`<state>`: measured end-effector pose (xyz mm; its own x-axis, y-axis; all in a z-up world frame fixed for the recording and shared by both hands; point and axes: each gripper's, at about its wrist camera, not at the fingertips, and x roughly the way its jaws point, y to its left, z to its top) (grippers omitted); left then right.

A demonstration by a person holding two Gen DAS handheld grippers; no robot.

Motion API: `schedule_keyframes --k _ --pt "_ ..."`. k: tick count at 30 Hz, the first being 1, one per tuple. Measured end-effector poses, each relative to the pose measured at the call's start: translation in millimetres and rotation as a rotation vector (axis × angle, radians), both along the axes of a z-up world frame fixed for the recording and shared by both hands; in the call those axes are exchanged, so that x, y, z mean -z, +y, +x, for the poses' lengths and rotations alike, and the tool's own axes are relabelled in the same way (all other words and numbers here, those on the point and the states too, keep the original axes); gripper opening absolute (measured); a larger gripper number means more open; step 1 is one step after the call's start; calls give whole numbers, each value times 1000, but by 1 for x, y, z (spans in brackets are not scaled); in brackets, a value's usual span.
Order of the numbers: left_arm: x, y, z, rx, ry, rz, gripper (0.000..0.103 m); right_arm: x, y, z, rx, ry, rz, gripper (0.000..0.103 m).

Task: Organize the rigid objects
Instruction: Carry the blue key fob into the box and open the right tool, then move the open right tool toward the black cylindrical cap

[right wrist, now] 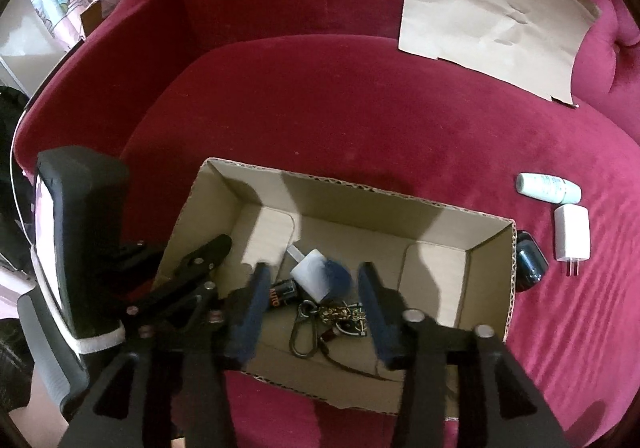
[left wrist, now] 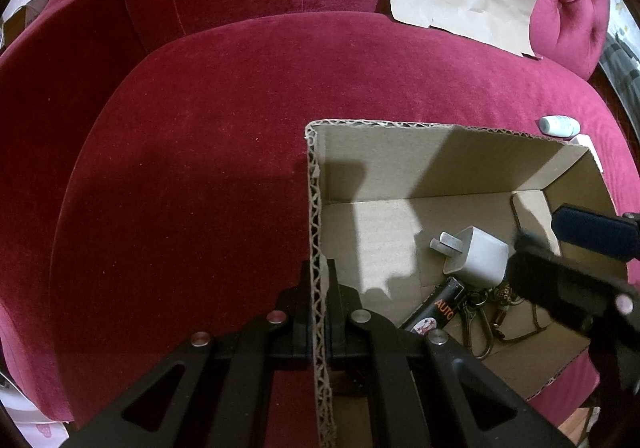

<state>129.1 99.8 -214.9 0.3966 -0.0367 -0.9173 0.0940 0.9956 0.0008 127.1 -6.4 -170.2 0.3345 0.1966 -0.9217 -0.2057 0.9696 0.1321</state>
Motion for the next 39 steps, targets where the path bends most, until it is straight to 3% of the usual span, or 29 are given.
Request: schedule_keyframes --k 2,5,9,26,39 --pt "0 0 0 0 0 0 3 2 1 0 -8 8 -5 61" --pt "0 1 0 -3 1 -5 3 4 -2 1 6 13 -11 85" --pt "0 1 -1 -1 0 -1 3 4 -10 1 48 4 -9 98" --pt "0 0 0 -2 0 0 3 -21 -29 1 62 -85 -43 102" --pt "0 1 0 -1 0 0 3 -36 -70 10 125 -133 -74 102"
